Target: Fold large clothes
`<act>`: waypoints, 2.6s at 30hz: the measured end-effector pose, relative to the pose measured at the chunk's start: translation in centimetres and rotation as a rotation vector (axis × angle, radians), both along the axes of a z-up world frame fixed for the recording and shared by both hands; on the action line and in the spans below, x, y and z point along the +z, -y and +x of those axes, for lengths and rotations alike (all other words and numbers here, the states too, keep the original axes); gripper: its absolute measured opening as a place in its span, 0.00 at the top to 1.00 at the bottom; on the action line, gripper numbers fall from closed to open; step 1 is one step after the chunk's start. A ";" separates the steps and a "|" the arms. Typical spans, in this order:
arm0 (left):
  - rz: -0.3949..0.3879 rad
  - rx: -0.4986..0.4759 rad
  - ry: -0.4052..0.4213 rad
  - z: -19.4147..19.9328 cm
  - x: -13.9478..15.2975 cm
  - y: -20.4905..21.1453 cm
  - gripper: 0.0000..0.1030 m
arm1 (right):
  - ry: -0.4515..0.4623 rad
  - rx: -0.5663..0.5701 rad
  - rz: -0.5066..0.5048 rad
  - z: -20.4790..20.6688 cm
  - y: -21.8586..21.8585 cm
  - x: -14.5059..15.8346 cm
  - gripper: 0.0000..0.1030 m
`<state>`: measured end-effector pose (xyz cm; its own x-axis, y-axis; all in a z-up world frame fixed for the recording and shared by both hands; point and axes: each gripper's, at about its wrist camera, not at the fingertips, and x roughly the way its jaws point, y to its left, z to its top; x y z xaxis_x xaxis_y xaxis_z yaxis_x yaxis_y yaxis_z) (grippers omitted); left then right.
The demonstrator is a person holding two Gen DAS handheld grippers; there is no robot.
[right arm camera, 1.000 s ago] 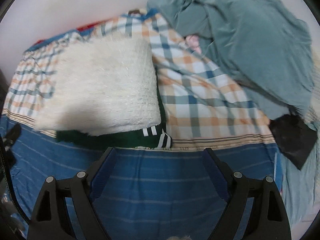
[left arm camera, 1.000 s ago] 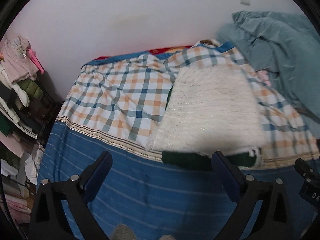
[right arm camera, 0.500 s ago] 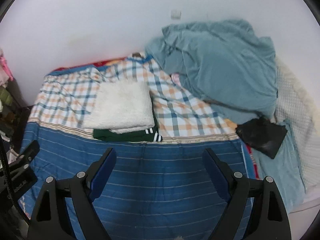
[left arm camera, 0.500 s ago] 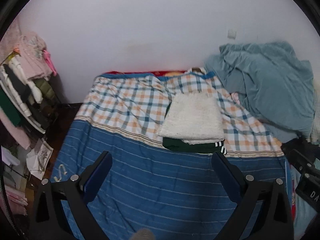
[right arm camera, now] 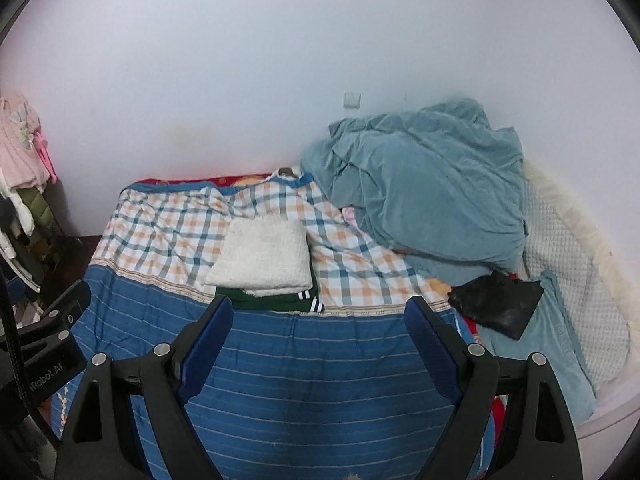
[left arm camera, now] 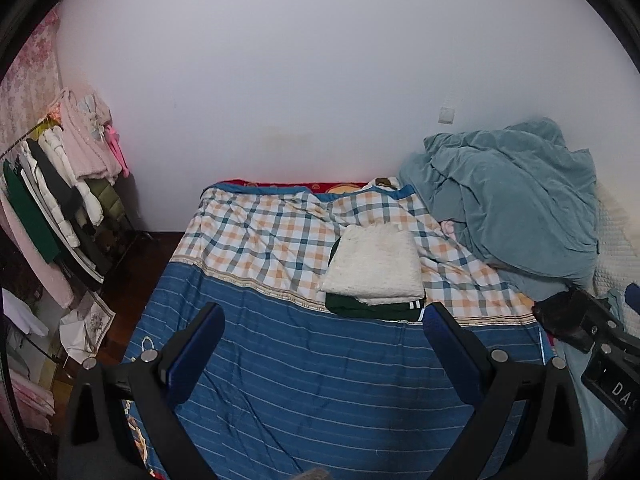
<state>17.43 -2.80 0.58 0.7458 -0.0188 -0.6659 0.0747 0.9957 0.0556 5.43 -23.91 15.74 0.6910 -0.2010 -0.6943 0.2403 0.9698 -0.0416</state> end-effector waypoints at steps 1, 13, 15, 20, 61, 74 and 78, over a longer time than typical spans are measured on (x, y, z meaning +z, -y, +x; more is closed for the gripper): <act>0.003 0.000 0.002 -0.3 0.1 0.1 0.02 | 0.009 0.002 -0.003 -0.5 0.0 0.4 0.13; -0.014 -0.011 0.035 -3.0 1.2 0.3 0.01 | 0.044 0.024 -0.012 -3.4 -0.2 1.9 0.09; -0.016 -0.012 0.034 -3.1 1.3 0.2 0.01 | 0.047 0.029 -0.015 -3.4 -0.3 1.8 0.08; -0.028 0.002 0.036 -3.7 1.2 0.0 0.00 | 0.057 0.031 -0.023 -3.4 -0.4 1.8 0.07; -0.025 -0.001 0.055 -4.8 2.2 0.1 0.00 | 0.052 0.049 0.042 -5.0 -0.9 1.5 0.06; -0.022 -0.001 0.065 -4.6 2.8 -0.6 0.00 | 0.054 0.051 0.046 -4.6 -0.9 1.5 0.06; -0.022 -0.002 0.066 -4.6 2.8 -0.6 0.00 | 0.055 0.050 0.046 -4.6 -0.9 1.5 0.06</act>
<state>12.86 -2.15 3.34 0.7877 -0.0341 -0.6151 0.0734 0.9965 0.0389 0.83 -23.01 17.22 0.7367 -0.1340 -0.6628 0.1918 0.9813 0.0149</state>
